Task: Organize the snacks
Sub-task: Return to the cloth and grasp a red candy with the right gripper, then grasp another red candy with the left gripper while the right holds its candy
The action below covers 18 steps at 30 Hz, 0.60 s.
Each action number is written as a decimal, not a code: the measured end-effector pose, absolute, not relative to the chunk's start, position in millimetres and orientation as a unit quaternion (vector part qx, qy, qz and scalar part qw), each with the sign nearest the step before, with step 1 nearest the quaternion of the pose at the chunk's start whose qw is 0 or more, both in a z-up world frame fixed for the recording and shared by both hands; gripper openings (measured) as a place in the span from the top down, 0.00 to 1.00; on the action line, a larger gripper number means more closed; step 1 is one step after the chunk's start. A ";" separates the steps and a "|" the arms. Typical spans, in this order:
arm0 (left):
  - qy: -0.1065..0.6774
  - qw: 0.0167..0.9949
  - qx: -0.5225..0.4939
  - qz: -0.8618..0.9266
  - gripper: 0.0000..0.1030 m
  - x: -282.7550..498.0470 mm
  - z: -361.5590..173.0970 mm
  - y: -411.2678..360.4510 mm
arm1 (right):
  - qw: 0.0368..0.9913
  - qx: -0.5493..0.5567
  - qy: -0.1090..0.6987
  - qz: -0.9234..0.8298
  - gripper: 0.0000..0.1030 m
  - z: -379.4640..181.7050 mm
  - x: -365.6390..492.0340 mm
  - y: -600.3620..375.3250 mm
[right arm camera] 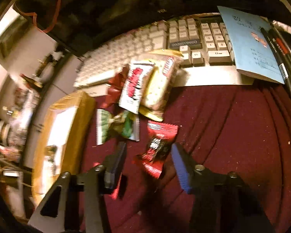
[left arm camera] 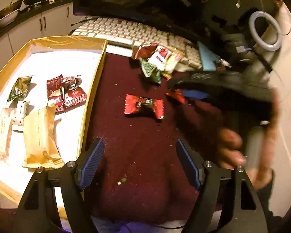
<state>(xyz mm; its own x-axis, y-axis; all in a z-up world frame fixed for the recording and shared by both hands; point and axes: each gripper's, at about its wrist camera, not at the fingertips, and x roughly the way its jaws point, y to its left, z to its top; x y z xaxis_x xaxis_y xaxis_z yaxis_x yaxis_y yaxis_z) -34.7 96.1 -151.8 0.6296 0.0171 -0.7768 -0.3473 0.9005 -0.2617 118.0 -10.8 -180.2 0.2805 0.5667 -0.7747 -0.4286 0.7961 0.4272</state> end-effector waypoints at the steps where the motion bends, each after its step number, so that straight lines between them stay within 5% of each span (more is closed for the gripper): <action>1: 0.410 0.884 -0.202 0.099 0.26 -36.8 -148.2 96.6 | 0.803 0.059 0.508 0.305 0.57 -182.2 117.3 -6.5; 4: 0.414 0.883 -0.202 0.087 0.26 -29.7 -144.2 97.9 | 0.829 0.002 0.486 0.277 0.76 -182.3 107.0 5.2; 9: 0.422 0.889 -0.158 0.077 0.26 -6.3 -137.5 95.3 | 0.837 -0.005 0.464 0.289 0.76 -181.6 80.7 -11.9; 18: 0.513 0.855 0.077 0.018 0.26 62.9 -156.2 85.1 | 0.835 0.087 0.427 0.336 0.76 -193.5 52.3 -87.8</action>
